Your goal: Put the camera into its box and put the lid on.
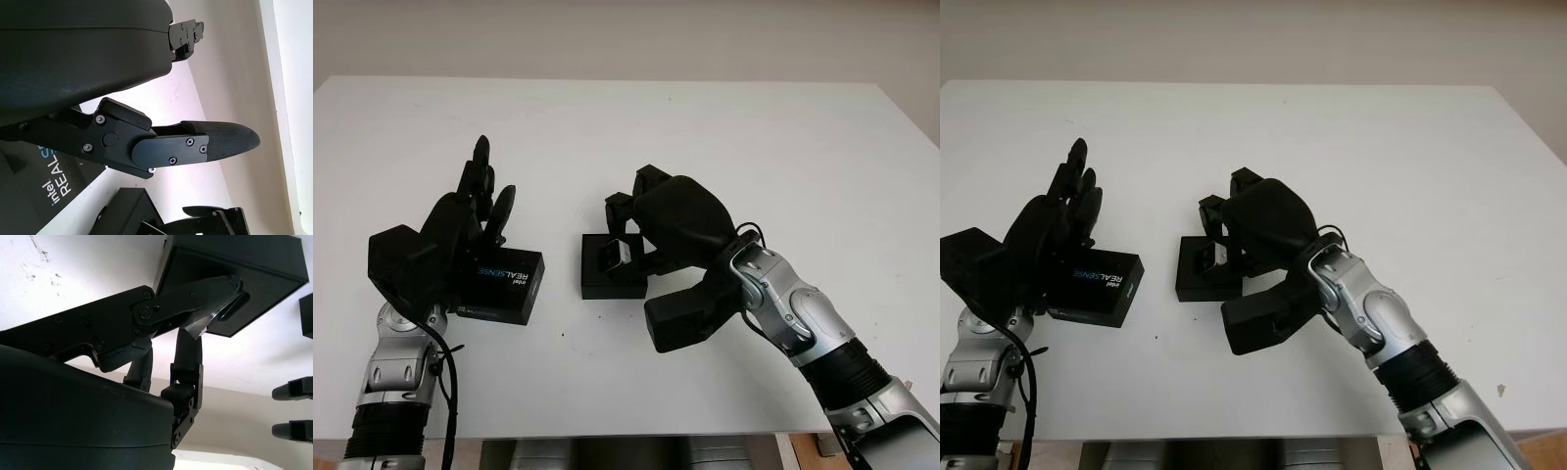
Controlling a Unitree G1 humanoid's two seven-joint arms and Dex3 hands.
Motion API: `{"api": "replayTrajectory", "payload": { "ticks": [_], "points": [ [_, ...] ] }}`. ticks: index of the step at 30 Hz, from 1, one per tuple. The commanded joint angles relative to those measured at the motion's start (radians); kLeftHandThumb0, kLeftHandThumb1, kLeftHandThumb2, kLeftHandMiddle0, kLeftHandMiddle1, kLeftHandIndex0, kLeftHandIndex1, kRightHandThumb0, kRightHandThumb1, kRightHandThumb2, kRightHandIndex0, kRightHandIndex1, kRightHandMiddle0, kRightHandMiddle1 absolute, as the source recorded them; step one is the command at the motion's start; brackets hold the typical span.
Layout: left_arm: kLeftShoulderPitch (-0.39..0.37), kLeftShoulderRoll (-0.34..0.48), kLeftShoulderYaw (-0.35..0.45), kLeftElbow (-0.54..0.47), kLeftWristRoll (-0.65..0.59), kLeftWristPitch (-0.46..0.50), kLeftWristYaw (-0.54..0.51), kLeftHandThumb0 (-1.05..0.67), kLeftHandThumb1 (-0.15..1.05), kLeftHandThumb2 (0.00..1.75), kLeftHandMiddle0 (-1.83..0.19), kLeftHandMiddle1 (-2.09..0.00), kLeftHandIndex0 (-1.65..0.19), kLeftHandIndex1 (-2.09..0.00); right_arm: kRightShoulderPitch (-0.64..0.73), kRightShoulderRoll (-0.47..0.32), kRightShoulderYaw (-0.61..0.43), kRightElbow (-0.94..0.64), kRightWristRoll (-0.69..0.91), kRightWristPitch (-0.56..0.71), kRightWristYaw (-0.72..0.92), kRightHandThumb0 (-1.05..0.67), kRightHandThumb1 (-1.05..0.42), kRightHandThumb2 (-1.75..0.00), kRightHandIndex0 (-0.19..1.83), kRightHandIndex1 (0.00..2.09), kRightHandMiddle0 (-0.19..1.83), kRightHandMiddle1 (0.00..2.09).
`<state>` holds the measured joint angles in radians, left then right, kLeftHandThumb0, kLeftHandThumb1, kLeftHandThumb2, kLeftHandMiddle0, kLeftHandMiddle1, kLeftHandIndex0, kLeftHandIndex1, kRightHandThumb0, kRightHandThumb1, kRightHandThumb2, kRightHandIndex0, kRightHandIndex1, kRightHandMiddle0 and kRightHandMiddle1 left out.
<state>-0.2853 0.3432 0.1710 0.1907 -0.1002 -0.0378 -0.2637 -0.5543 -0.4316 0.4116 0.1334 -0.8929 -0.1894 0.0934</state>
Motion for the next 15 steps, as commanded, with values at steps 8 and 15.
{"api": "replayTrajectory", "payload": {
  "ticks": [8, 15],
  "points": [
    [-0.004, 0.009, 0.006, -0.005, 0.0, -0.011, -0.002, -0.88, 1.05, 0.51, 0.19, 0.0, 0.19, 0.0, 0.027, 0.002, -0.05, -0.077, 0.058, 0.033, 0.038, -0.41, -0.97, -0.05, 0.15, 1.36, 0.48, 1.4],
    [-0.003, 0.015, 0.01, -0.004, -0.004, -0.01, -0.011, -0.87, 1.05, 0.52, 0.19, 0.0, 0.19, 0.0, 0.058, 0.016, -0.074, -0.087, 0.093, 0.073, 0.029, -0.4, -0.94, -0.05, 0.18, 1.33, 0.52, 1.28]
  ]
}}
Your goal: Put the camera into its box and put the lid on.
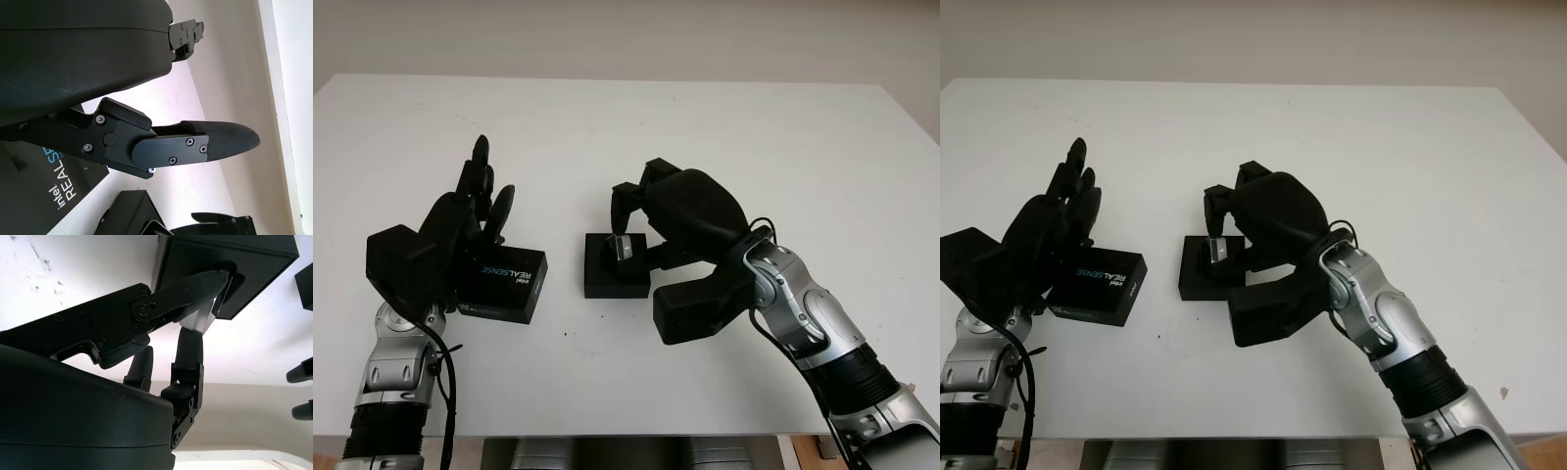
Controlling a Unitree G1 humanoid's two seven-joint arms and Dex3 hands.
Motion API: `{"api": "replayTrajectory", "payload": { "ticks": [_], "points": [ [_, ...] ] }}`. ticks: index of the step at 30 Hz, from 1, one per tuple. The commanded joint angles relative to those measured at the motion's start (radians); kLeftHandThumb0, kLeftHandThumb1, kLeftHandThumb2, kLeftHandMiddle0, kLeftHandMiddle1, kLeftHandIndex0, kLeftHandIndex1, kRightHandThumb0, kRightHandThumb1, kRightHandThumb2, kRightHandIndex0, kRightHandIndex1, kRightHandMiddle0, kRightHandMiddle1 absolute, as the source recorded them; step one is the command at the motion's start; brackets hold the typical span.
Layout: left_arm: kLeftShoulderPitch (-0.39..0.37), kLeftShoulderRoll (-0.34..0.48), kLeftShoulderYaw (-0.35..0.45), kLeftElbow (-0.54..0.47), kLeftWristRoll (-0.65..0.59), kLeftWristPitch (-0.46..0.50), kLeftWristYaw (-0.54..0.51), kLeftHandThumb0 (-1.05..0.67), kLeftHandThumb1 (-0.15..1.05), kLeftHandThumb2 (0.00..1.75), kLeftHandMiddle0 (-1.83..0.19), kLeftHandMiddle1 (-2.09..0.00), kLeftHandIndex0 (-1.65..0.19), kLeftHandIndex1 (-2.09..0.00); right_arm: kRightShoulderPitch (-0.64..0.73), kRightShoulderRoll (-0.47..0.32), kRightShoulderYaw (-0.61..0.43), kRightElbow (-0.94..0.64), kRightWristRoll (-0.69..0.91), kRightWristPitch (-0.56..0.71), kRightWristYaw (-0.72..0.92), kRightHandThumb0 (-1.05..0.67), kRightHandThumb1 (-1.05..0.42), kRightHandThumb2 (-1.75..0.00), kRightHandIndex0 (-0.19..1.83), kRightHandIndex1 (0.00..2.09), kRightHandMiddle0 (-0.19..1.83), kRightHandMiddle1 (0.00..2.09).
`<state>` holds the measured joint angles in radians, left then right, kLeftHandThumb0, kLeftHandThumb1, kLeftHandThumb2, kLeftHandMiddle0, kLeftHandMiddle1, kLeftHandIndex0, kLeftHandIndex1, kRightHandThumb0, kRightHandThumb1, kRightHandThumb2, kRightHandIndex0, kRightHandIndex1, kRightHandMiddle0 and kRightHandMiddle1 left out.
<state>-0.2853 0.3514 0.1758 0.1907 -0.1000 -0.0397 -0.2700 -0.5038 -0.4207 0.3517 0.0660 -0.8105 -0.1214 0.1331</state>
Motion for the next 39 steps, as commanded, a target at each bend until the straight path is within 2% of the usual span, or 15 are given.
{"api": "replayTrajectory", "payload": {
  "ticks": [1, 4, 11, 16, 26, 31, 39],
  "points": [
    [-0.003, 0.007, 0.005, -0.004, -0.006, -0.006, -0.005, -0.87, 1.05, 0.52, 0.19, 0.0, 0.19, 0.0, 0.012, 0.007, -0.017, -0.017, 0.015, 0.004, -0.02, -0.39, -0.93, -0.05, 0.19, 1.31, 0.53, 1.24],
    [-0.004, 0.007, 0.005, -0.004, -0.005, -0.004, -0.004, -0.87, 1.05, 0.52, 0.19, 0.0, 0.19, 0.0, 0.026, 0.026, -0.03, -0.005, 0.03, 0.021, -0.044, -0.39, -0.93, -0.05, 0.2, 1.29, 0.55, 1.19],
    [-0.002, 0.01, 0.004, -0.005, 0.001, -0.009, -0.002, -0.88, 1.05, 0.51, 0.19, 0.0, 0.19, 0.0, 0.062, 0.098, -0.061, 0.036, 0.111, 0.075, -0.098, -0.35, -0.93, -0.05, 0.18, 1.3, 0.54, 1.28],
    [-0.005, 0.008, 0.005, -0.002, -0.005, -0.01, -0.007, -0.88, 1.05, 0.51, 0.19, 0.0, 0.19, 0.0, 0.081, 0.15, -0.083, 0.06, 0.181, 0.127, -0.107, -0.33, -0.94, -0.06, 0.11, 1.34, 0.47, 1.43],
    [-0.005, 0.008, 0.009, -0.003, -0.014, -0.008, -0.014, -0.87, 1.05, 0.51, 0.19, 0.0, 0.19, 0.0, 0.107, 0.192, -0.119, 0.111, 0.276, 0.143, -0.154, -0.36, -0.97, -0.05, 0.07, 1.4, 0.45, 1.63],
    [-0.008, 0.013, 0.006, -0.002, -0.003, -0.006, -0.008, -0.88, 1.05, 0.52, 0.19, 0.0, 0.19, 0.0, 0.138, 0.217, -0.142, 0.09, 0.333, 0.172, -0.149, -0.37, -0.98, -0.05, 0.03, 1.44, 0.43, 1.73],
    [-0.011, 0.017, 0.01, -0.003, -0.01, -0.008, -0.018, -0.88, 1.05, 0.52, 0.19, 0.0, 0.19, 0.0, 0.206, 0.223, -0.161, -0.021, 0.392, 0.24, -0.103, -0.38, -0.96, -0.05, 0.01, 1.43, 0.38, 1.74]
  ]
}}
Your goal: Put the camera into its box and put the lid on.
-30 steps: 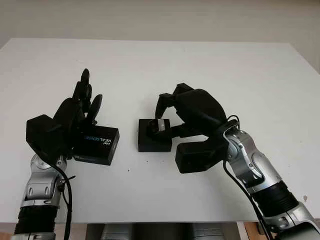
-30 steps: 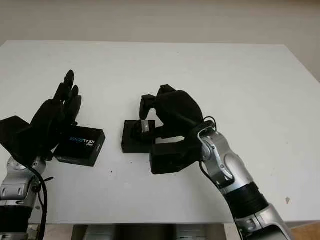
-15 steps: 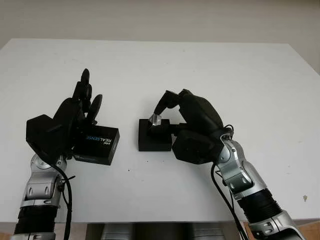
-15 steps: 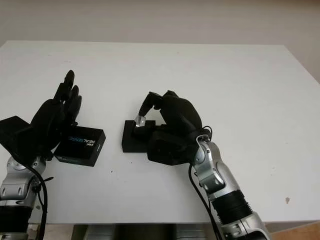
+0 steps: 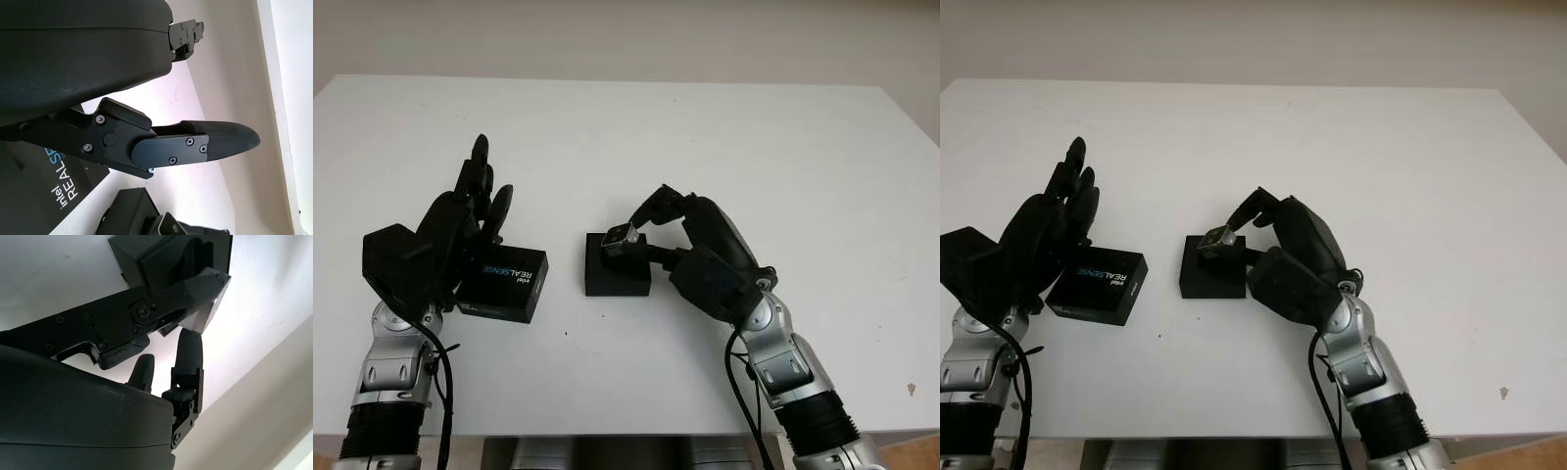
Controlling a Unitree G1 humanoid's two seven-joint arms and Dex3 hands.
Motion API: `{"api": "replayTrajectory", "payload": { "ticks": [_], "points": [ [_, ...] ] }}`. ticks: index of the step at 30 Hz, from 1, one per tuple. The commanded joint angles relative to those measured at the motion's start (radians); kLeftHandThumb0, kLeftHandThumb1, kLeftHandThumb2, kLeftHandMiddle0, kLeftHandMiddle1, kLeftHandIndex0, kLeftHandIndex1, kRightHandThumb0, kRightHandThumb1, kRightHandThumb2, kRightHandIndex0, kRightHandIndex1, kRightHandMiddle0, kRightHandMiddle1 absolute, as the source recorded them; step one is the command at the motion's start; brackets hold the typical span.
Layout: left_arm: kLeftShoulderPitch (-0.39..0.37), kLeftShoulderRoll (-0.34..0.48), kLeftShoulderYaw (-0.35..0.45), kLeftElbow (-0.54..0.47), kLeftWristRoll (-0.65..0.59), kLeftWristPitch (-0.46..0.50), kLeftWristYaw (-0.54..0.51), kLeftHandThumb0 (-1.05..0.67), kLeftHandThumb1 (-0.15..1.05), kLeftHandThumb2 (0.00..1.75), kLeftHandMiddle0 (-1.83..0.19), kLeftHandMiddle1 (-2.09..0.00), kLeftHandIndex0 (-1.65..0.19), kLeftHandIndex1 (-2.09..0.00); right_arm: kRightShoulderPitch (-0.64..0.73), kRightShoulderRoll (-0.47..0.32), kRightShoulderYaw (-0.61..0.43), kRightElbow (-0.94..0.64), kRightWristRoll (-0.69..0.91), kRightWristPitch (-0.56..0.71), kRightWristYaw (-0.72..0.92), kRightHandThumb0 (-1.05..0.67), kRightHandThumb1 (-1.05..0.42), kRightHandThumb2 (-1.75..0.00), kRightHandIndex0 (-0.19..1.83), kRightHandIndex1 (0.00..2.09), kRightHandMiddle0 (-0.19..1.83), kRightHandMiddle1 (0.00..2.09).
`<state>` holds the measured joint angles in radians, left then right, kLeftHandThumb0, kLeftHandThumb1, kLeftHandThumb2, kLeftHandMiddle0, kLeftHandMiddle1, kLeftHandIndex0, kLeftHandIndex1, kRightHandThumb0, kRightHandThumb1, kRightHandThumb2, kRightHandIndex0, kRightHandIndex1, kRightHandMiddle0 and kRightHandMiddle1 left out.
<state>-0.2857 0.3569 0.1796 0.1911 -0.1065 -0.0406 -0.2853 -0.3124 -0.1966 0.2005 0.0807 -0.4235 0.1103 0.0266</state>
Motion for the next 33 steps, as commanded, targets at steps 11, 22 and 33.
{"api": "replayTrajectory", "payload": {
  "ticks": [11, 22, 33],
  "points": [
    [-0.011, 0.01, 0.004, -0.003, -0.003, -0.005, -0.004, -0.88, 1.05, 0.52, 0.19, 0.0, 0.19, 0.0, 0.056, -0.01, -0.002, -0.071, 0.027, 0.02, 0.056, -0.34, -0.95, -0.05, 0.02, 1.38, 0.39, 1.62],
    [-0.01, 0.004, 0.003, 0.002, -0.008, -0.014, -0.002, -0.87, 1.05, 0.52, 0.19, 0.0, 0.19, 0.0, 0.017, -0.006, 0.007, 0.088, 0.074, -0.11, 0.067, -0.31, -0.95, -0.05, -0.02, 1.3, 0.39, 1.54],
    [-0.007, 0.013, 0.001, -0.001, -0.003, -0.011, -0.003, -0.89, 1.05, 0.53, 0.19, 0.0, 0.19, 0.0, -0.081, -0.064, 0.033, 0.274, -0.029, -0.295, -0.036, -0.37, -0.98, -0.06, -0.04, 1.27, 0.38, 1.61]
  ]
}}
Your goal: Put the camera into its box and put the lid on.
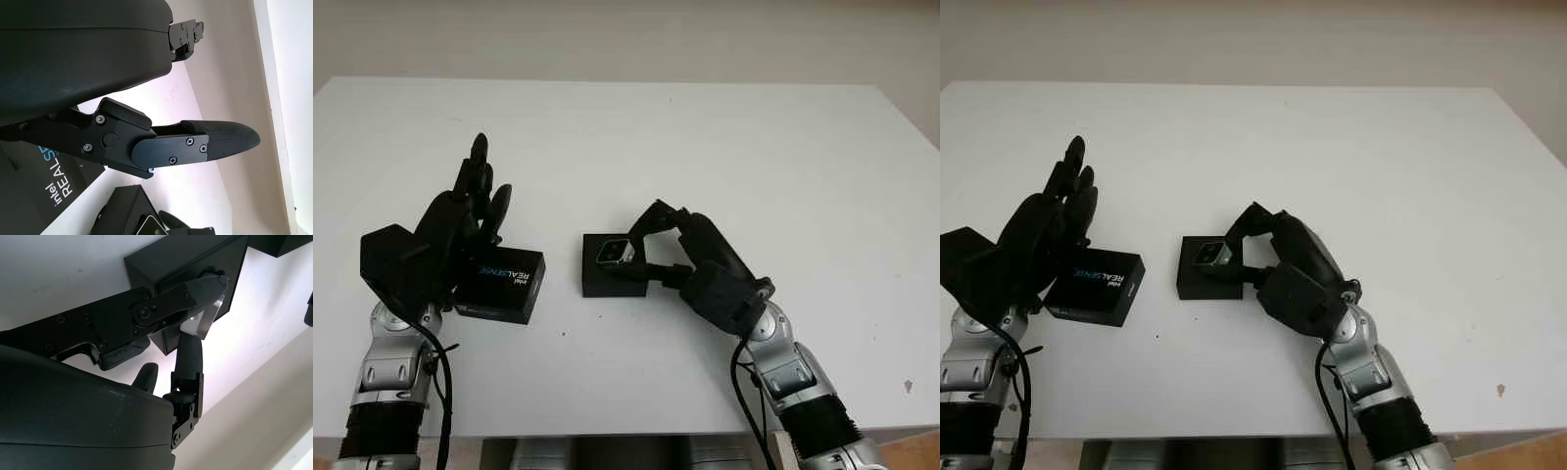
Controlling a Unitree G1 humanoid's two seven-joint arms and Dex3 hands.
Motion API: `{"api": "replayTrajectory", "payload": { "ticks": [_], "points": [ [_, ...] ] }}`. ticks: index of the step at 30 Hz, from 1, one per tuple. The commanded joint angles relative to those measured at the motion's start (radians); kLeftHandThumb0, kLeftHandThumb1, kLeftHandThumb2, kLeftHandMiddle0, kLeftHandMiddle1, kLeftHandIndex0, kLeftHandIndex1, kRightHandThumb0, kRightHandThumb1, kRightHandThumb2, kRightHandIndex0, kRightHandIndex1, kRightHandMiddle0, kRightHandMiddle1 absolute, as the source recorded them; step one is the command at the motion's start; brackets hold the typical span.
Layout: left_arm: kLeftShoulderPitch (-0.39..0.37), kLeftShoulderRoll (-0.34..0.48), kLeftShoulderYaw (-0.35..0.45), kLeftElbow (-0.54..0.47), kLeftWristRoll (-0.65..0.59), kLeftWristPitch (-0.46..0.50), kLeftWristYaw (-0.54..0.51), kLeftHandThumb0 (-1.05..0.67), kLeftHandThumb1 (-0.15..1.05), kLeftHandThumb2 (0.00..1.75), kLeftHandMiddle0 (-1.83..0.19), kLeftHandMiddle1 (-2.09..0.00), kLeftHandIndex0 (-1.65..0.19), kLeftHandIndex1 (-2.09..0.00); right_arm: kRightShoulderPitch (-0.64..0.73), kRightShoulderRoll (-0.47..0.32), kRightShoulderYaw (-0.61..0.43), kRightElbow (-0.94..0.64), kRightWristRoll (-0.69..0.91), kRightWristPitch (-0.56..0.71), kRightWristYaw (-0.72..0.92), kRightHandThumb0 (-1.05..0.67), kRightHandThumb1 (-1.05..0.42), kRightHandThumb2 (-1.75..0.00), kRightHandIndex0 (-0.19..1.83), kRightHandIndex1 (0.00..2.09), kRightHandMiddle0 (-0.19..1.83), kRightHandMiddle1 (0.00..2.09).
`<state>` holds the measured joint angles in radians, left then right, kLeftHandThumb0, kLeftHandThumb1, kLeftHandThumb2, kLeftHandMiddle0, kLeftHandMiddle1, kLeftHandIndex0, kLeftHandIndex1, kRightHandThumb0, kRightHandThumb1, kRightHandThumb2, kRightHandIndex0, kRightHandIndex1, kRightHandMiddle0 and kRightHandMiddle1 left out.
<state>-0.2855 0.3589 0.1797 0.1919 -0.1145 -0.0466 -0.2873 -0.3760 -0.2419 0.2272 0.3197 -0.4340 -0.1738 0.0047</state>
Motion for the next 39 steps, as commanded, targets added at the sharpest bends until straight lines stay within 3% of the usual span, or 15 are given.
{"api": "replayTrajectory", "payload": {
  "ticks": [1, 14, 24, 33, 39],
  "points": [
    [-0.007, 0.01, 0.0, -0.003, 0.006, -0.005, 0.001, -0.89, 1.05, 0.54, 0.19, 0.0, 0.19, 0.0, -0.029, -0.027, 0.01, 0.053, -0.032, -0.03, -0.025, -0.37, -0.98, -0.06, -0.04, 1.27, 0.38, 1.61],
    [-0.007, 0.015, 0.006, 0.001, 0.0, -0.016, -0.01, -0.87, 1.05, 0.54, 0.19, 0.0, 0.19, 0.0, -0.122, -0.108, 0.072, 0.136, -0.182, -0.119, -0.077, -0.33, -0.95, -0.05, 0.07, 1.14, 0.44, 1.4],
    [-0.004, 0.032, 0.007, -0.009, 0.002, -0.006, -0.016, -0.87, 1.05, 0.55, 0.19, 0.0, 0.19, 0.0, -0.218, -0.169, 0.124, 0.27, -0.201, -0.245, -0.007, -0.35, -0.97, -0.06, 0.03, 1.19, 0.41, 1.4],
    [0.001, 0.053, 0.005, -0.02, 0.005, 0.004, -0.026, -0.87, 1.05, 0.56, 0.19, 0.0, 0.19, 0.0, -0.31, -0.208, 0.203, 0.362, -0.293, -0.326, -0.019, -0.37, -0.96, -0.05, 0.08, 1.12, 0.48, 1.25],
    [0.009, 0.054, 0.012, -0.043, -0.005, 0.03, -0.028, -0.86, 1.05, 0.54, 0.19, 0.0, 0.19, 0.0, -0.354, -0.22, 0.244, 0.386, -0.347, -0.338, -0.036, -0.38, -0.97, -0.06, 0.08, 1.06, 0.48, 1.27]
  ]
}}
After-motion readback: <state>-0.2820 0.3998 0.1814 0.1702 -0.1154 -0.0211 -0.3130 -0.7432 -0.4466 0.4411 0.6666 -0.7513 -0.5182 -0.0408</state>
